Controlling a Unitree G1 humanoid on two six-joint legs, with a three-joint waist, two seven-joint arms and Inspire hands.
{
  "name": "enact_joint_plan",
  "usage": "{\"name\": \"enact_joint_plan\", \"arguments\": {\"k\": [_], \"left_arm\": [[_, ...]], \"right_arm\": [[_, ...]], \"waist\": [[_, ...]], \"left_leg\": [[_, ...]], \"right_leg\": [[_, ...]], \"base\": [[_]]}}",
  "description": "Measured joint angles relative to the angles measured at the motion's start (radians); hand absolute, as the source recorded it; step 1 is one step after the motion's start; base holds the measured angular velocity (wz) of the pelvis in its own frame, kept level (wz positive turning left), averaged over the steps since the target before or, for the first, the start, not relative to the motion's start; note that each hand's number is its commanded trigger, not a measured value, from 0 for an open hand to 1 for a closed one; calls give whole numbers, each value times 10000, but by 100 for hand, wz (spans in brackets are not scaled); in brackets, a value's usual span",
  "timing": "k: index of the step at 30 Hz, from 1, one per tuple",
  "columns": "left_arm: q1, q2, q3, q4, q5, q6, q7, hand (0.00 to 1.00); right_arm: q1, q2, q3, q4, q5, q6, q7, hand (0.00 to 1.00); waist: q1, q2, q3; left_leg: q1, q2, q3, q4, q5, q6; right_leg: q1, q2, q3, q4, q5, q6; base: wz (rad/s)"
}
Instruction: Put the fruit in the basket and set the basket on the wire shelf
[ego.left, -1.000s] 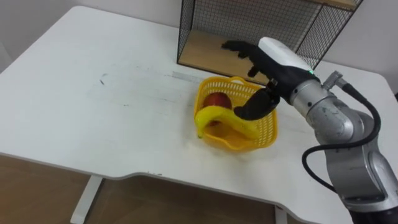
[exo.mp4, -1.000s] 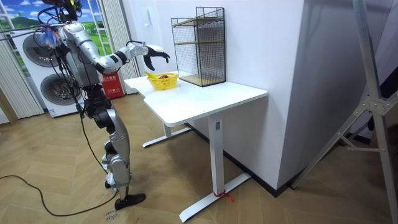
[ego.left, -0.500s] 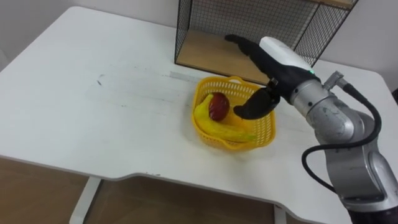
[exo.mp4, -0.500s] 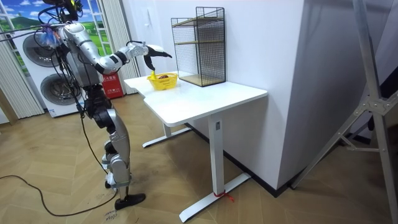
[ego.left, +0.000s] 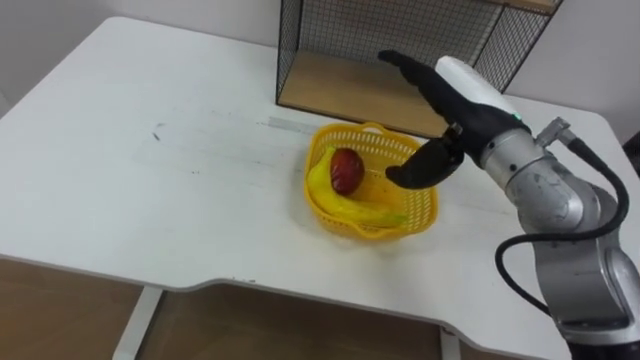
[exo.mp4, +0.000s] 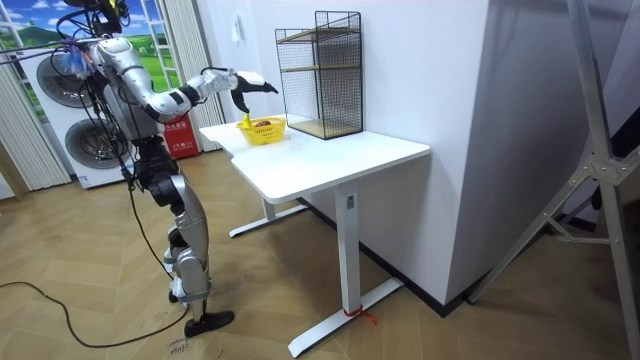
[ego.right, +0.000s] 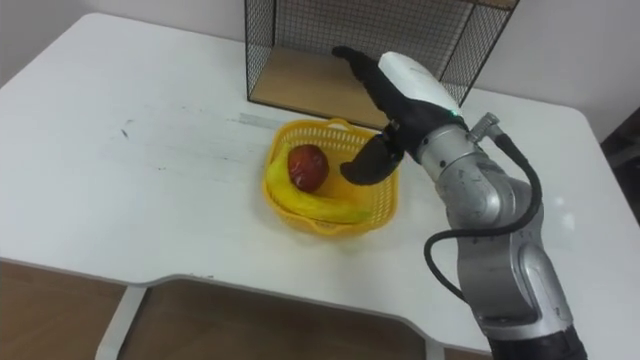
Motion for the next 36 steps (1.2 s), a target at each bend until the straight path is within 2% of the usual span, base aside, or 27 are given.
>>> {"name": "enact_joint_plan", "arguments": {"k": [4, 6, 8, 11, 13, 15, 16, 18, 21, 22, 25, 30, 33, 36], "left_arm": [[365, -26, 212, 27, -1212, -169, 441, 0], [629, -102, 714, 13, -2047, -201, 789, 0], [786, -101, 1175, 7, -2814, -258, 980, 0], [852, -101, 1776, -30, -3886, -406, 1370, 0], [899, -101, 2181, -332, -4284, -382, 1720, 0], [1039, -105, 2846, -1493, -4675, -422, 2284, 0], [1038, -99, 2956, -1736, -4771, -464, 2400, 0], [987, -94, 3532, -2717, -4961, -633, 2840, 0], [954, -70, 3879, -4285, -4953, -792, 3680, 0], [957, -71, 3942, -4940, -4932, -970, 4106, 0], [989, -94, 4228, -6954, -4811, -1034, 5079, 0], [952, -93, 5051, -9757, -4438, -1271, 7550, 0], [956, -93, 5419, -11056, -4387, -1326, 8482, 0], [949, -76, 5649, -11783, -3764, -1376, 8717, 0]], "right_arm": [[175, 1, -598, 185, 1415, -147, -922, 0], [271, 13, -1064, 469, 2086, -512, -1691, 0], [583, 70, -1490, 500, 2832, -538, -2117, 0], [1078, 66, -1991, 502, 3886, -666, -2758, 0], [1579, 72, -2259, 503, 4442, -795, -3222, 0], [1941, 143, -2461, 730, 4801, -802, -3771, 0], [1973, 153, -2515, 791, 4859, -802, -3881, 0], [2265, 161, -2728, 820, 5009, -930, -4280, 0], [2761, 273, -2984, 824, 5572, -1162, -4759, 0], [2904, 374, -3079, 824, 5716, -1238, -5027, 0], [3224, 404, -3410, 845, 5943, -1327, -5554, 0], [3421, 470, -3430, 894, 5925, -1327, -6354, 0], [3439, 481, -3433, 893, 5973, -1328, -6581, 0], [3439, 492, -3468, 892, 5892, -1329, -6490, 0]], "waist": [[-177, 148, 35], [-367, 280, 15], [-439, 362, -19], [-494, 517, 19], [-534, 611, 7], [-567, 653, -4], [-561, 677, -15], [-610, 827, -63], [-602, 849, -55], [-546, 906, -57], [-478, 983, -73], [-380, 1037, -127], [-384, 1032, -136], [-421, 1044, -162]], "left_leg": [[0, 1, -12, 26, 0, 0], [4, 1, -40, 43, -1, 0], [4, 6, -88, 47, 0, -1], [4, 9, -93, 50, 0, -5], [-3, 4, -153, 60, -1, -7], [-14, 4, -193, 53, 14, -26], [-14, 2, -189, 53, 15, -26], [-10, -3, -177, 52, 14, -25], [-5, -1, -234, 48, 14, -25], [0, -8, -232, 35, 14, -25], [33, -11, -200, 44, 15, -25], [275, -15, -135, -93, 17, -21], [312, -23, -140, -121, 18, -18], [314, -26, -138, -125, 18, -18]], "right_leg": [[25, -5, -36, -1, 1, 1], [81, -12, -92, -23, 2, 2], [141, -21, -205, -42, 1, 4], [139, -19, -208, -51, 1, 4], [179, -24, -258, -79, 1, 4], [197, -24, -280, -110, 1, 3], [196, -24, -266, -112, 1, 3], [221, -27, -270, -176, 1, 3], [270, -21, -325, -207, 0, 4], [268, -24, -314, -208, -1, 6], [252, -32, -292, -192, -4, 9], [297, -8, -128, -174, -12, 18], [312, -6, -86, -179, -18, 27], [308, -6, -77, -186, -25, 30]], "base": [[0], [8], [14], [2], [7], [5], [0], [0], [6], [0], [-2], [-10], [-3], [0]]}}
